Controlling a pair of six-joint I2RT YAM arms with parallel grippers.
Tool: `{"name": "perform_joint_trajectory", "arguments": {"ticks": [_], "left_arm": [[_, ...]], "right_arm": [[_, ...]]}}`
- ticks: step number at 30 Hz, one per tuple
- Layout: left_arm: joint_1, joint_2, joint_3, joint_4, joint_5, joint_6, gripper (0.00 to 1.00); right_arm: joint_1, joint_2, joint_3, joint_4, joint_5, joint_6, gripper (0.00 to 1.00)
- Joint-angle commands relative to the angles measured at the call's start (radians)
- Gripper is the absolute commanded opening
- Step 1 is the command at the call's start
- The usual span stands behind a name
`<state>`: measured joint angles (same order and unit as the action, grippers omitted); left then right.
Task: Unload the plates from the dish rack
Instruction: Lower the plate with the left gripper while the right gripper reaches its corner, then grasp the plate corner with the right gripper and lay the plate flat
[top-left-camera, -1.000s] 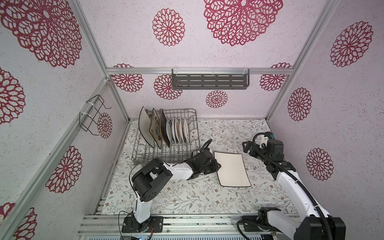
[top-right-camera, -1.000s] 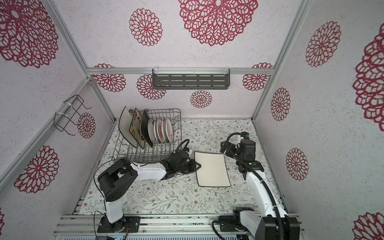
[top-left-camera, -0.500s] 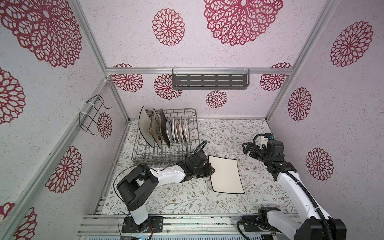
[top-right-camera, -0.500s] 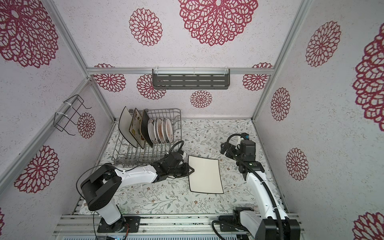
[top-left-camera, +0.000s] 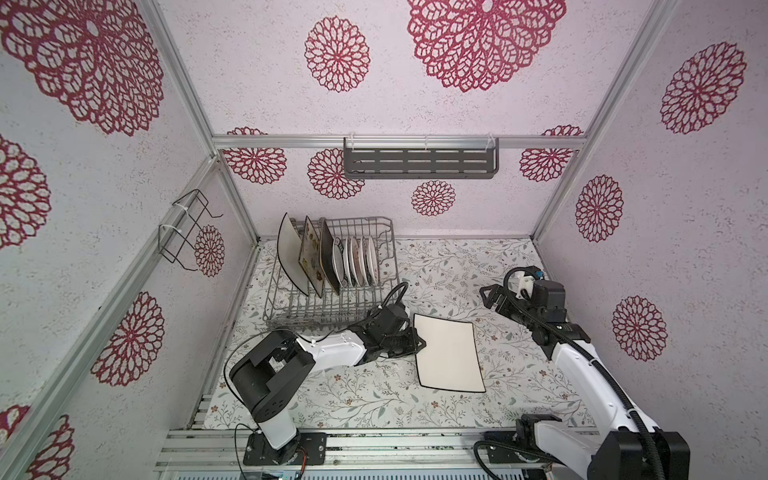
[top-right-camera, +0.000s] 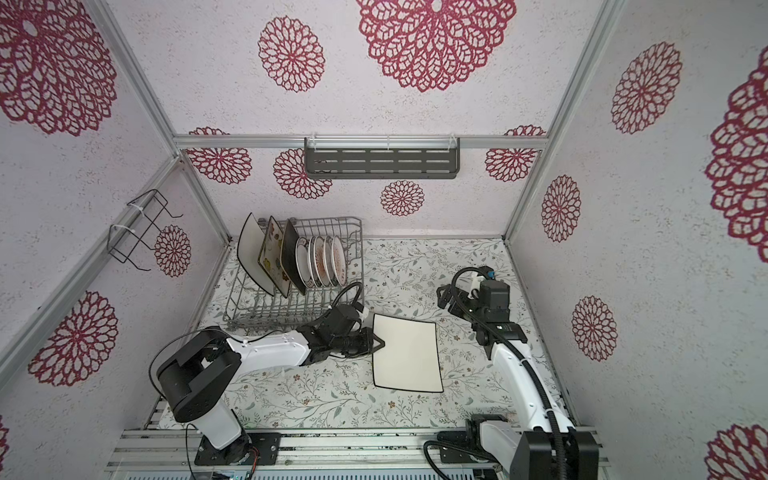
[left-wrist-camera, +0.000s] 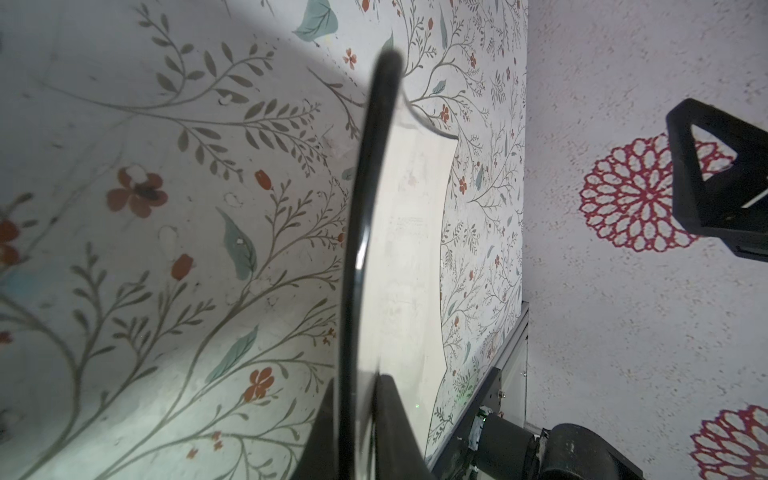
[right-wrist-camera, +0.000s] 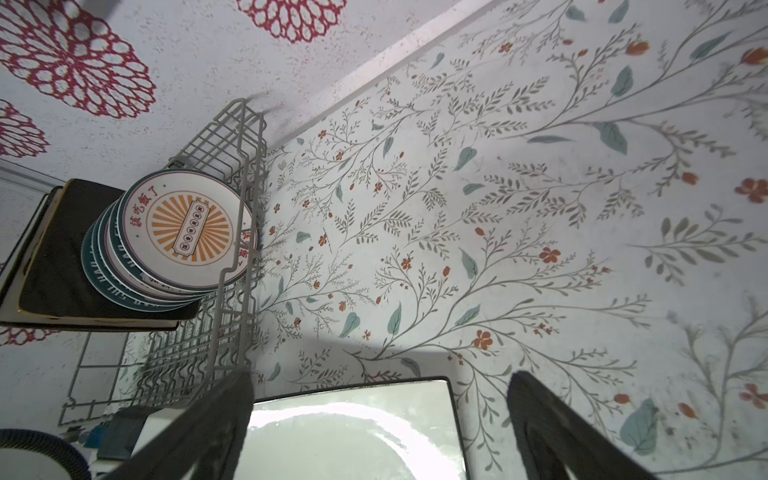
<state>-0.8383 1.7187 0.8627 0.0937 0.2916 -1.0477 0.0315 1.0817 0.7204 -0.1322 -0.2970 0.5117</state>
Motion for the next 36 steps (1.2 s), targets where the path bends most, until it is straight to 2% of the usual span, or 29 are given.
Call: {"name": "perform_joint_trajectory", "arguments": {"ticks": [1, 6, 17, 28, 31, 36], "left_arm": [[0.008, 0.059, -0.048, -0.206, -0.037, 0.049, 0.0], [0.014, 0.09, -0.047, -0.223, -0.019, 0.049, 0.0], [0.039, 0.174, -0.023, -0.29, 0.048, 0.098, 0.0], [0.029, 0.169, -0.044, -0.328, 0.06, 0.069, 0.07], [0.028, 0.162, -0.042, -0.35, 0.056, 0.066, 0.12], [0.02, 0.166, -0.039, -0.381, 0.055, 0.068, 0.14]], "right_arm": [[-0.004, 0.031, -0.056, 0.027, -0.067, 0.074, 0.99], [0.012, 0.023, -0.093, -0.03, -0.039, 0.105, 0.99], [0.19, 0.112, -0.103, -0.16, 0.104, 0.139, 0.99], [0.241, 0.154, -0.079, -0.259, 0.252, 0.121, 0.99], [0.244, 0.177, -0.079, -0.265, 0.251, 0.105, 0.99], [0.248, 0.213, -0.115, -0.2, 0.212, 0.107, 0.99]]}}
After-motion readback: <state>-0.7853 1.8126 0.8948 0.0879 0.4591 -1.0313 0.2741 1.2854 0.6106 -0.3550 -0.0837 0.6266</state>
